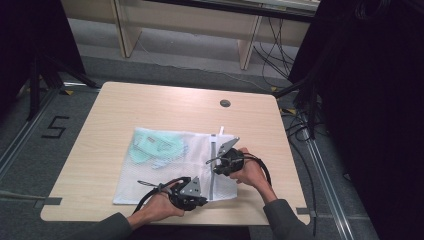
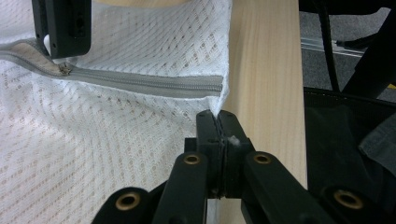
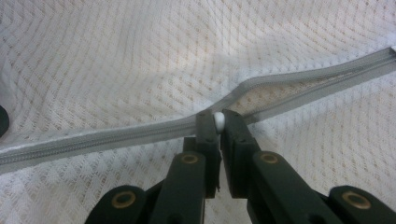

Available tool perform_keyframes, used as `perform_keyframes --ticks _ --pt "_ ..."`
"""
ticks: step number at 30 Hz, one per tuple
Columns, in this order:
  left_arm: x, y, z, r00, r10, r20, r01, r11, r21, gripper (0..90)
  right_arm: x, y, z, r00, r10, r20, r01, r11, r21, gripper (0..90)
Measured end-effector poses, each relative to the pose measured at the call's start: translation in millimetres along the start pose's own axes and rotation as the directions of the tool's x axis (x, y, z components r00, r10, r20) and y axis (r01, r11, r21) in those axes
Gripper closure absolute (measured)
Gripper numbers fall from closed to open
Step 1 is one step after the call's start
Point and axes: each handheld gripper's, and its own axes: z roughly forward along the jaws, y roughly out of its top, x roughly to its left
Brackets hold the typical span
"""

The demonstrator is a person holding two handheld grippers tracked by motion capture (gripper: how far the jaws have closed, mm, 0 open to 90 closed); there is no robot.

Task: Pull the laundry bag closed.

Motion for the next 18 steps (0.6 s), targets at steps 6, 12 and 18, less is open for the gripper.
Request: perform_keyframes --ticks 6,12,18 --pt "-0.9 0.3 0.0 1.0 -0.004 0.001 0.004 1.0 -0.008 88.9 -2.9 1.6 -0.1 0.9996 -0.019 0.018 0.019 1.0 -0.013 86.7" --pt "-0.5 0.4 -0.7 1.0 -0.006 0.003 0.006 0.9999 -0.01 88.8 -6.0 2.2 0.7 0.9998 -0.014 0.015 0.014 1.0 -0.004 86.7" --pt "-0.1 0.6 -1.2 0.9999 -0.011 0.007 0.011 0.9999 -0.011 88.9 -8.5 4.4 2.9 0.9993 -0.022 0.03 0.022 1.0 -0.01 86.7"
